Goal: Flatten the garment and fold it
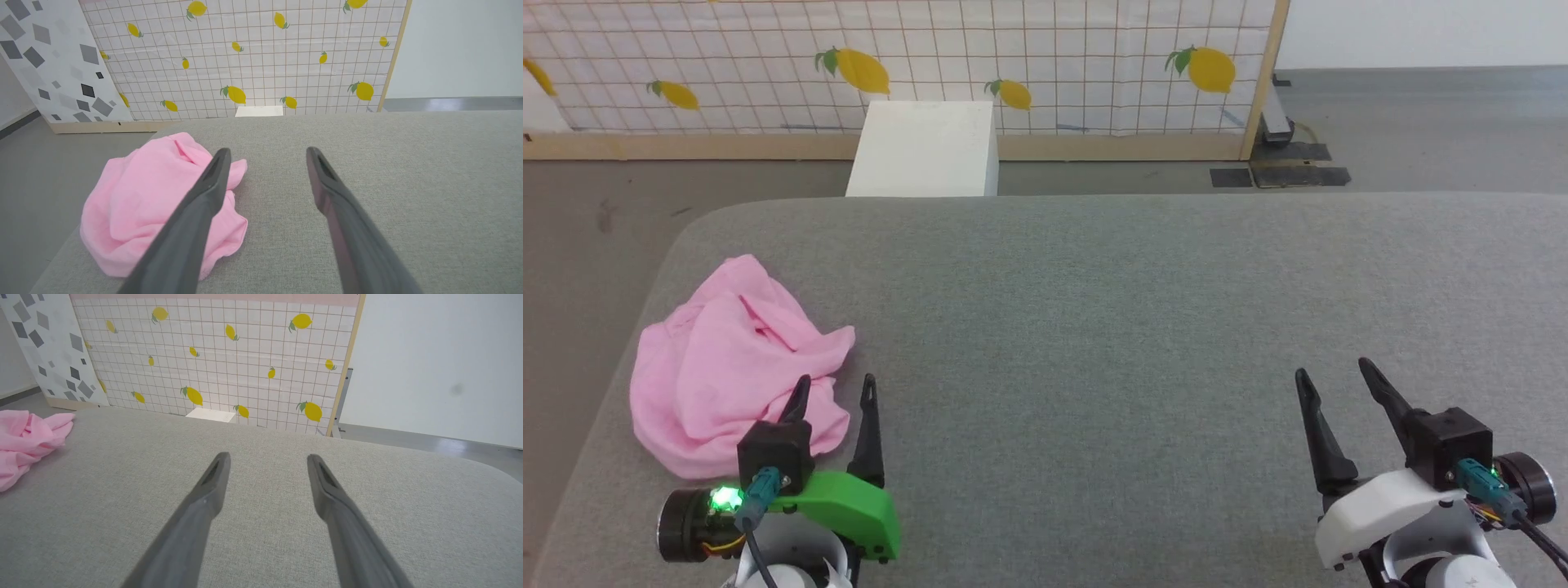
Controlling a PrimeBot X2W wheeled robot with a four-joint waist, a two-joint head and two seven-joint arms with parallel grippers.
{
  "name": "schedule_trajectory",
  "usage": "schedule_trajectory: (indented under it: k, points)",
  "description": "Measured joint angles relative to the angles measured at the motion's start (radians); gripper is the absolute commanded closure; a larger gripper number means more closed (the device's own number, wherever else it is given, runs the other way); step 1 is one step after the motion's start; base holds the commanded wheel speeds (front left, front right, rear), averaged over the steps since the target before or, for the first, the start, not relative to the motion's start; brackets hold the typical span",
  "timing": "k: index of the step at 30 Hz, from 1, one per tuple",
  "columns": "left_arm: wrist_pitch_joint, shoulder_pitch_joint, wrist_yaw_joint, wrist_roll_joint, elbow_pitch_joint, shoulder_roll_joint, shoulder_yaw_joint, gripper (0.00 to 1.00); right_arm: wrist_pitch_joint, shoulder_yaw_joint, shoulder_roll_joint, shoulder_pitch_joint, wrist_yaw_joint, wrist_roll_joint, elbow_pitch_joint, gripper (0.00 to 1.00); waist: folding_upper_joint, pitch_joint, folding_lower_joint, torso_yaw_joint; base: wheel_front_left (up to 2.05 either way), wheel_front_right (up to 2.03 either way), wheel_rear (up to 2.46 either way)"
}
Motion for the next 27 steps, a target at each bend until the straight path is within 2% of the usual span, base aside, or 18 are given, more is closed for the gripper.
schedule_trajectory:
  k: [7, 27]
  points:
    - [-0.013, 0.000, 0.009, -0.008, 0.007, 0.001, -0.006, 0.00, -0.014, -0.002, 0.000, 0.000, 0.000, 0.010, 0.005, 0.00, 0.0000, -0.003, 0.0000, 0.035, 0.00, 0.00, 0.00]
    - [-0.057, 0.000, 0.044, -0.030, 0.025, 0.011, -0.020, 0.00, -0.056, -0.001, 0.000, 0.000, 0.000, 0.037, 0.024, 0.00, 0.0000, -0.009, 0.0000, 0.204, -0.05, -0.05, -0.05]
